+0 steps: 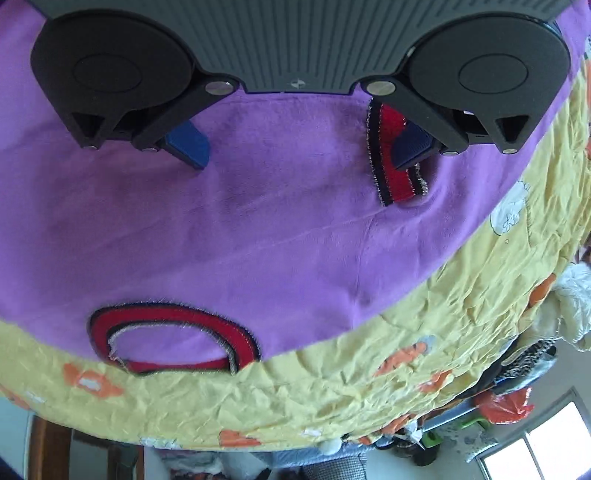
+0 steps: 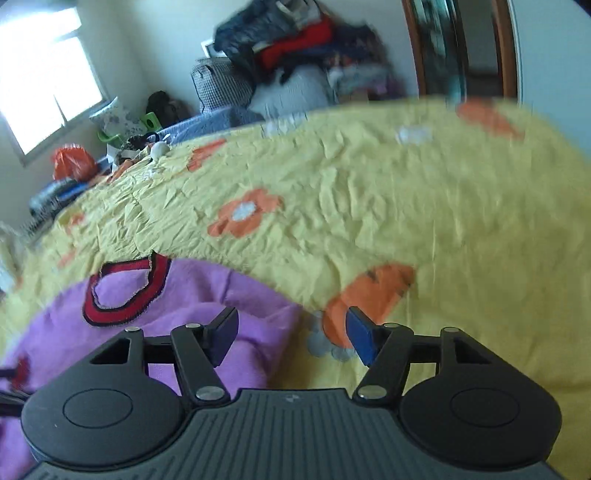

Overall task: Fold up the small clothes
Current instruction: 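Open the right gripper to lay the cuff on the sweater body, then grasp the other sleeve's red cuff with the left gripper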

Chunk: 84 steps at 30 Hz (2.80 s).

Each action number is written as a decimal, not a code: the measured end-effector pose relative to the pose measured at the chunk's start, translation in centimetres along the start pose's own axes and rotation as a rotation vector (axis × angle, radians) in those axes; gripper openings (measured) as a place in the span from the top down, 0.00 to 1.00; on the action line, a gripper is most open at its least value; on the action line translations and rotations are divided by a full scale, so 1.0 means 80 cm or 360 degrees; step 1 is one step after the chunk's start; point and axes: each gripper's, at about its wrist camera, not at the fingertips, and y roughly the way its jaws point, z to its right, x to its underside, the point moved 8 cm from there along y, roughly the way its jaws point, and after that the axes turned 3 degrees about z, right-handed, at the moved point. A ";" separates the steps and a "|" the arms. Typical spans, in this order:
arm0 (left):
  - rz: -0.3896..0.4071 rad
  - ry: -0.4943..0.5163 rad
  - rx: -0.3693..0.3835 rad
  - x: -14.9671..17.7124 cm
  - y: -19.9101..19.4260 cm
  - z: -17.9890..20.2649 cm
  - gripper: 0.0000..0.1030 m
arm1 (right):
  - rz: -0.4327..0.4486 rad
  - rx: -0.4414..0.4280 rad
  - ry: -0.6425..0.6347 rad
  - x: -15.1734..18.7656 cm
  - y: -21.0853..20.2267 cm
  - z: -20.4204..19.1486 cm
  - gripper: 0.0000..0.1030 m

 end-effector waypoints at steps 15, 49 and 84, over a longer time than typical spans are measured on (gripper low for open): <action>-0.0002 0.0130 0.0072 -0.007 -0.002 0.020 0.00 | 0.0110 0.0260 -0.0158 -0.024 0.038 0.020 0.99; 0.0061 -0.0572 0.0434 -0.003 -0.009 -0.093 0.00 | 0.0046 -0.0007 -0.0452 0.092 -0.029 -0.127 0.90; 0.0769 -0.2417 -0.0016 0.386 -0.187 -0.471 0.01 | 0.0099 -0.0201 -0.0270 0.176 -0.037 -0.194 0.00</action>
